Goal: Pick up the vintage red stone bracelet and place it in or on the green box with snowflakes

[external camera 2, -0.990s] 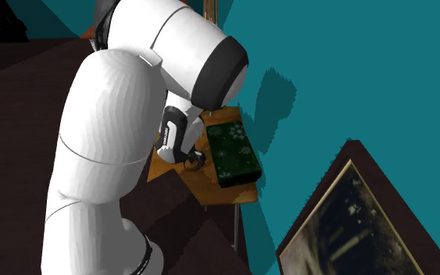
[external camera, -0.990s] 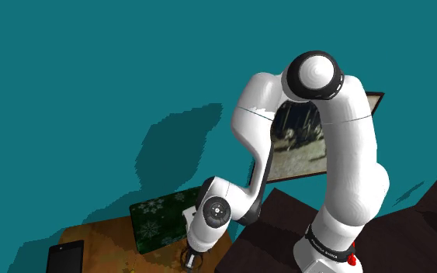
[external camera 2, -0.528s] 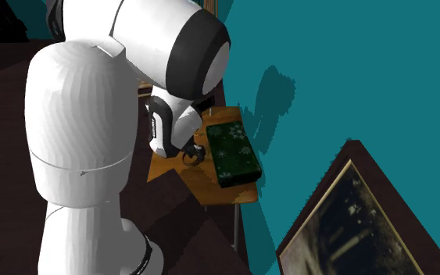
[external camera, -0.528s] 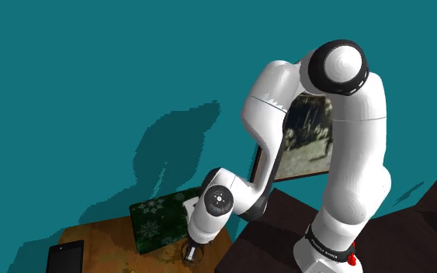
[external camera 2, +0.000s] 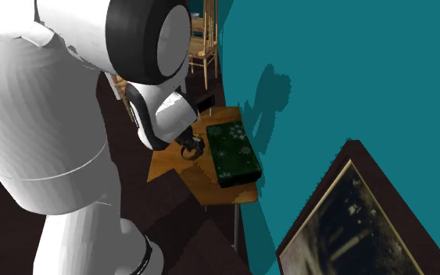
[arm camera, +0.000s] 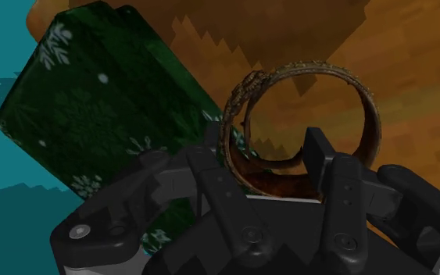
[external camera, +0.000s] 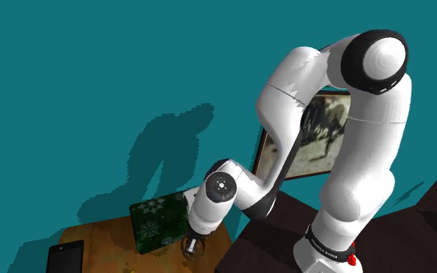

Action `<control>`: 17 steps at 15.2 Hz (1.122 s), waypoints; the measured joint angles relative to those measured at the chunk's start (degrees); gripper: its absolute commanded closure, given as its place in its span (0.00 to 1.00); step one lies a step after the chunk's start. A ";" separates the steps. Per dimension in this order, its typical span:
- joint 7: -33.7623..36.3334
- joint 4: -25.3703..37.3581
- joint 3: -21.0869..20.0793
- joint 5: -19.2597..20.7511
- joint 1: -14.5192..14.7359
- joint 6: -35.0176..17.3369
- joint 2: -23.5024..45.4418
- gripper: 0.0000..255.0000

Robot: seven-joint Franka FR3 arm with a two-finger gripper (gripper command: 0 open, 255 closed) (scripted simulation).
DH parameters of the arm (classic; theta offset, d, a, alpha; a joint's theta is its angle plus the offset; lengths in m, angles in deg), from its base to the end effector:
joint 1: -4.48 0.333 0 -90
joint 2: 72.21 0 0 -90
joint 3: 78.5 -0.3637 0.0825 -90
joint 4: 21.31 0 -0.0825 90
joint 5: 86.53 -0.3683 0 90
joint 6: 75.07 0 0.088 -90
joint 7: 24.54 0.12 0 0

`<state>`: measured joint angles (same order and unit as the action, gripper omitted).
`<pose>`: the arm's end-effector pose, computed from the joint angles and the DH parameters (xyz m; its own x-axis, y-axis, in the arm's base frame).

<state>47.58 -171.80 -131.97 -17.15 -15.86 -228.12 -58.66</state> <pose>0.3209 0.2514 0.2406 0.8841 0.4170 0.2107 0.3726 -0.9014 0.2206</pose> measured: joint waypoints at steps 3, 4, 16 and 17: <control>-5.92 -1.76 -3.77 -7.90 -2.92 -1.97 -4.97 1.00; -8.42 -2.32 -5.20 -11.14 -3.97 -2.69 -6.85 1.00; -38.47 -3.89 -2.47 -46.01 0.42 -4.56 -21.27 1.00; -37.88 -2.51 -2.72 -43.29 -1.95 -4.36 -19.37 1.00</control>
<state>9.70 -174.31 -134.69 -60.45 -17.81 -232.48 -78.04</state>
